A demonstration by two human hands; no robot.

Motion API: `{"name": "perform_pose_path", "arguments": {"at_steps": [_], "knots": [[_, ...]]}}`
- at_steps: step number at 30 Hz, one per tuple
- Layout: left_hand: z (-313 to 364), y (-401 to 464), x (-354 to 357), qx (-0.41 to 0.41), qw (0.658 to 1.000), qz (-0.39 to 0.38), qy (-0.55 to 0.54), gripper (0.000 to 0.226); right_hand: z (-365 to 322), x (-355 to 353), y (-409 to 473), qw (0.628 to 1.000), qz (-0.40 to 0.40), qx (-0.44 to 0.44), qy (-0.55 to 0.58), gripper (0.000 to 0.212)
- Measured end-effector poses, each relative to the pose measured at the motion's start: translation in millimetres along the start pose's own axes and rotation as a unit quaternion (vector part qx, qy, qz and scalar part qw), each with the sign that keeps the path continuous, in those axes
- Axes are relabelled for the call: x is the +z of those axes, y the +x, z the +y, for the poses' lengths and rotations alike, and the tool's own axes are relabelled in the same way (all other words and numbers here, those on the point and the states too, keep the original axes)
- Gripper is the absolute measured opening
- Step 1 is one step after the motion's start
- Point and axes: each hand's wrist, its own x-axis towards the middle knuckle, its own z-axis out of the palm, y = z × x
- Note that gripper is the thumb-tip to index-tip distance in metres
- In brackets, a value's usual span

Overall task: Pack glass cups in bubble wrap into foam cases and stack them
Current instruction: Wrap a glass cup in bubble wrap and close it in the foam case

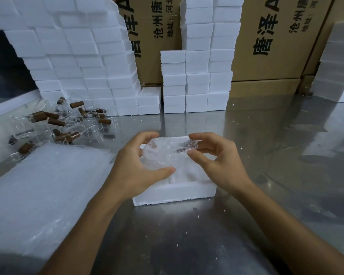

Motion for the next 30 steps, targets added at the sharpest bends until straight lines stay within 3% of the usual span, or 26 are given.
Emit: {"name": "perform_pose_path", "arguments": {"at_steps": [5, 10, 18, 25, 30], "knots": [[-10, -2, 6, 0.008, 0.995, -0.031, 0.098, 0.07, 6, 8, -4, 0.998, -0.02, 0.052, 0.002, 0.026], [-19, 1, 5, -0.006, 0.992, -0.062, 0.113, 0.071, 11, 13, -7, 0.998, -0.031, 0.06, -0.009, 0.026], [-28, 3, -5, -0.046, 0.988, -0.124, 0.086, 0.083, 15, 16, -8, 0.995, -0.057, 0.077, -0.014, 0.025], [-24, -4, 32, -0.041, 0.998, -0.032, 0.022, 0.075, 24, 5, -3, 0.992, -0.028, 0.067, -0.107, 0.027], [-21, -7, 39, -0.05, 0.996, -0.066, -0.043, 0.085, 30, -7, 0, 0.989, -0.023, 0.062, -0.134, 0.024]]}}
